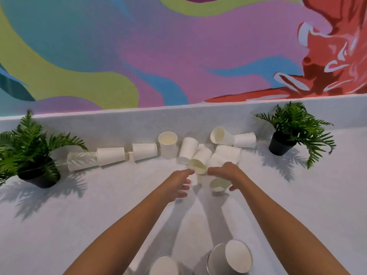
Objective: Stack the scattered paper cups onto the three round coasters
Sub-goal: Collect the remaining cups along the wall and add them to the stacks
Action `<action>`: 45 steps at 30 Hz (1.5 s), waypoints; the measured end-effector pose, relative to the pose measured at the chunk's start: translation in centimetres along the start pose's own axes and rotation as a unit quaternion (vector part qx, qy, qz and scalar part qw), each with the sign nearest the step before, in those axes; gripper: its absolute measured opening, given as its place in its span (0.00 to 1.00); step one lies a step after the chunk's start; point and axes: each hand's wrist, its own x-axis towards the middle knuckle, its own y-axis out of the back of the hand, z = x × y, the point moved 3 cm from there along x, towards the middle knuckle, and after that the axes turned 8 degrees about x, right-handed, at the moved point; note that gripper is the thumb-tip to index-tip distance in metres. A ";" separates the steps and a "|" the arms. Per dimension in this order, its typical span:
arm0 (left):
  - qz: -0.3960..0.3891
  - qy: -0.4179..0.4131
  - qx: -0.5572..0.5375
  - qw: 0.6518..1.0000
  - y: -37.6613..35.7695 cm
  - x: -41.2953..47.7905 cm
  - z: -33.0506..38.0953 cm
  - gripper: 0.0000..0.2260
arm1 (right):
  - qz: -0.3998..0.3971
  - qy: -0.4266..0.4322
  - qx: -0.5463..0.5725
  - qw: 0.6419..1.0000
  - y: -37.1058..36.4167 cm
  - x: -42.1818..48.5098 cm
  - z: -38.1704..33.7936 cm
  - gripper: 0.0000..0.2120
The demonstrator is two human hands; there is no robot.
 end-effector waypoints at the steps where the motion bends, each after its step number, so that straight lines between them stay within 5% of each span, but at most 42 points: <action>1: -0.024 0.008 -0.024 0.999 -0.3 0.0 0.2 0.19 | 0.006 0.008 0.022 1.000 -0.1 -0.2 -0.6 0.28; 5: -0.114 0.015 -0.146 0.983 -1.5 -0.1 1.5 0.25 | 0.014 0.066 0.038 0.997 -1.9 -1.0 -3.0 0.38; 10: -0.102 -0.027 -0.193 0.976 -1.1 -0.1 2.2 0.16 | -0.078 0.179 0.033 0.980 -3.2 -1.8 -4.0 0.28; 13: -0.074 -0.037 -0.204 0.975 0.2 0.3 1.6 0.19 | -0.149 0.198 0.054 0.967 -1.7 -1.6 -3.7 0.25; 15: -0.046 -0.041 -0.201 0.978 1.3 0.5 1.0 0.22 | -0.063 0.247 0.065 0.965 -0.4 -0.7 -3.3 0.21; 18: -0.017 -0.043 -0.185 0.982 2.3 0.8 0.2 0.23 | 0.105 0.276 -0.150 0.944 0.2 0.5 -2.4 0.25; 22: -0.014 -0.056 -0.136 0.989 2.3 1.1 -0.4 0.25 | 0.073 0.210 -0.416 0.882 -2.2 1.2 -0.6 0.40; 30: -0.012 -0.066 -0.091 0.994 1.8 0.8 -0.5 0.26 | 0.115 0.198 -0.438 0.869 -2.3 2.6 -0.3 0.34; 36: -0.015 -0.080 -0.057 0.995 1.4 0.7 0.1 0.32 | 0.027 0.155 -0.362 0.919 -2.8 3.3 1.5 0.41; 40: -0.020 -0.084 -0.037 0.996 1.7 0.7 0.0 0.30 | 0.058 0.182 -0.110 0.975 -0.6 2.1 -0.9 0.42; 42: -0.022 -0.079 -0.033 0.996 1.7 0.4 0.0 0.27 | 0.114 0.196 0.117 0.967 1.1 0.9 -2.9 0.37; 45: -0.035 -0.086 -0.003 0.996 1.4 -0.2 0.3 0.26 | 0.155 0.171 0.364 0.902 2.1 -0.3 -5.1 0.34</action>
